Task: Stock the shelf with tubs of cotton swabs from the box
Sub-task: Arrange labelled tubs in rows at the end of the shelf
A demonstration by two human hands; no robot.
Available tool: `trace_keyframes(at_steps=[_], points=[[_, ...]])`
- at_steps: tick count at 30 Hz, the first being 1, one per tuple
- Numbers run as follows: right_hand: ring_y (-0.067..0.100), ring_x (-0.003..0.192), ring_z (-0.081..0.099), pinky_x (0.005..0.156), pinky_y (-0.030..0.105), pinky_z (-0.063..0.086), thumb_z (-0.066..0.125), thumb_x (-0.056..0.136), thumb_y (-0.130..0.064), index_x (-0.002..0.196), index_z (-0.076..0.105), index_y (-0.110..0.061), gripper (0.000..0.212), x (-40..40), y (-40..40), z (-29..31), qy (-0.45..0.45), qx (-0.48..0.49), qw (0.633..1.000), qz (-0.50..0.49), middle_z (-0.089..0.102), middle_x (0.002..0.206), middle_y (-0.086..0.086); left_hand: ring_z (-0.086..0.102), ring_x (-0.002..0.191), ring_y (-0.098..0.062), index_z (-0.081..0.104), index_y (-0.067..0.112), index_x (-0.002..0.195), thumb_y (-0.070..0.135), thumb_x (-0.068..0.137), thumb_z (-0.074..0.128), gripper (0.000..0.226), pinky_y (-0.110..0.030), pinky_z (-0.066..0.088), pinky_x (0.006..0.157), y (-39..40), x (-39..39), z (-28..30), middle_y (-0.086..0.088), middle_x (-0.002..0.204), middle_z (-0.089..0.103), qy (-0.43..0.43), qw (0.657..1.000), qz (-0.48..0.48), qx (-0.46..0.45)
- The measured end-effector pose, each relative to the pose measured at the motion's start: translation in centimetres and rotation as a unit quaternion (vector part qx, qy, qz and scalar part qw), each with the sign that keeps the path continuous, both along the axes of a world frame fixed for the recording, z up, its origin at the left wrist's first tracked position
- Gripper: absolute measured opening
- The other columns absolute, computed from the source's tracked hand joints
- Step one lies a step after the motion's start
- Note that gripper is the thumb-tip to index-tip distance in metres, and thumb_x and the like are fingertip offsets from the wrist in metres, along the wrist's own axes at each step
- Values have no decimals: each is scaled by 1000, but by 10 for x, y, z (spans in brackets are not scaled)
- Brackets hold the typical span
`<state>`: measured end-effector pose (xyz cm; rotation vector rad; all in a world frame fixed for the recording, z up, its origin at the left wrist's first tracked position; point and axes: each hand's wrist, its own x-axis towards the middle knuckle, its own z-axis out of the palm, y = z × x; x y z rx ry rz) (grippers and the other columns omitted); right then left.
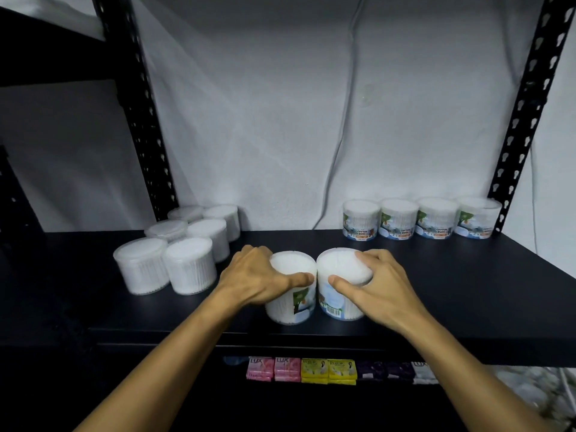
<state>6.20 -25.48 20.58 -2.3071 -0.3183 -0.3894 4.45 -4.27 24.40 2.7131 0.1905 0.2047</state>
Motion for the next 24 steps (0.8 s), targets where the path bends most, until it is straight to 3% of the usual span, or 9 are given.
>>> trace_keyframes(at_steps=[3, 7, 11, 15, 19, 24], points=[[8, 109, 43, 91, 19, 32, 70, 77, -42, 126, 57, -14, 58, 4, -5, 5, 4, -18, 999, 51, 44, 124, -6, 64, 88, -16, 66, 25, 101, 80, 42, 60, 82, -38, 56, 79, 6, 3, 7, 5, 98, 67, 34, 998, -43, -38], [8, 120, 43, 98, 20, 32, 69, 81, -36, 132, 53, -16, 57, 16, -18, 11, 34, -53, 989, 133, 44, 132, -9, 65, 91, -15, 65, 29, 105, 68, 52, 67, 66, -41, 55, 85, 16, 9, 9, 4, 102, 67, 68, 991, -110, -46], [4, 134, 32, 113, 30, 25, 60, 63, -54, 137, 48, -29, 79, 25, -27, 21, 103, -47, 975, 189, 34, 147, -15, 46, 126, -17, 37, 32, 145, 63, 63, 66, 93, -41, 41, 105, 22, 12, 13, 3, 141, 44, 108, 985, -138, -5], [3, 140, 21, 117, 36, 18, 60, 62, -60, 144, 32, -38, 90, 22, -30, 26, 119, -43, 974, 189, 22, 155, -16, 23, 144, -16, 12, 27, 155, 65, 75, 68, 105, -40, 25, 116, 27, 6, 15, 3, 159, 20, 101, 981, -163, -13], [10, 136, 30, 111, 30, 26, 67, 76, -55, 144, 33, -34, 79, 7, -18, 11, 25, -5, 997, 75, 31, 146, -11, 33, 140, -20, 29, 24, 150, 85, 61, 59, 111, -42, 33, 112, 16, -6, 7, 0, 155, 29, -13, 998, -55, -33], [14, 119, 44, 96, 26, 40, 71, 70, -59, 131, 52, -22, 74, -5, 2, -5, -6, 1, 1000, -24, 41, 129, -6, 55, 109, -22, 49, 23, 128, 90, 59, 52, 96, -40, 49, 92, -4, -12, -9, 1, 121, 48, -12, 999, 7, 39]])
